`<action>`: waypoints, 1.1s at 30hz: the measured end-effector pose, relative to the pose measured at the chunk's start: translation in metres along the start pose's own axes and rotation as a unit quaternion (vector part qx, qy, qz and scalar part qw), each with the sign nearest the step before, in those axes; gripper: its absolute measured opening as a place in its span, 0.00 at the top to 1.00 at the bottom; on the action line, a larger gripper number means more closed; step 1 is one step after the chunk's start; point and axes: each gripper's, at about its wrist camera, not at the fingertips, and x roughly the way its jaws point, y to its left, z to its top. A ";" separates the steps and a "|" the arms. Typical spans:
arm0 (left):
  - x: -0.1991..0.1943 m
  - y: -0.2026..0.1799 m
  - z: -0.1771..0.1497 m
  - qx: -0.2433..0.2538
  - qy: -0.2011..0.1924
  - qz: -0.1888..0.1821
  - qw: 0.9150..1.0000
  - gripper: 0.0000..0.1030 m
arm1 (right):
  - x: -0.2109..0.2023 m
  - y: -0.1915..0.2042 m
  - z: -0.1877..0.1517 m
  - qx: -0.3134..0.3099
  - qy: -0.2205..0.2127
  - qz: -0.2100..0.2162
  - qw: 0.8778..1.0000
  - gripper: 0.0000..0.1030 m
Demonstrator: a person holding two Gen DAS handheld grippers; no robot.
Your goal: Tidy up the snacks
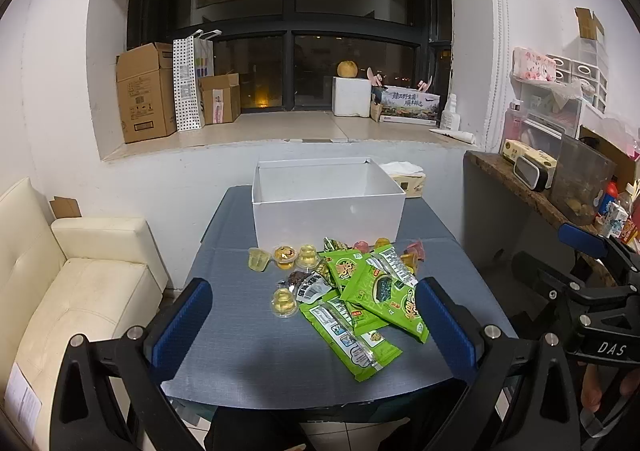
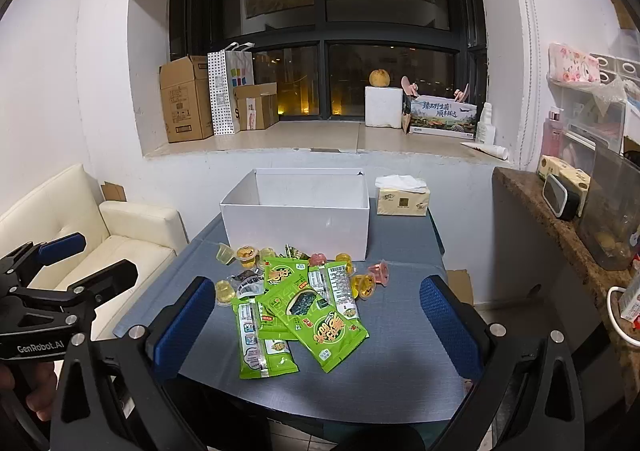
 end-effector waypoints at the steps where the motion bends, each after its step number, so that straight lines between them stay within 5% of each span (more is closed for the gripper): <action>1: 0.000 0.000 0.000 0.000 0.001 0.000 1.000 0.00 | 0.000 0.000 0.000 0.000 0.000 -0.001 1.000 0.00; 33: -0.002 -0.002 0.001 0.006 0.000 -0.004 1.000 0.00 | -0.002 -0.001 0.002 0.000 0.000 0.000 1.000 0.00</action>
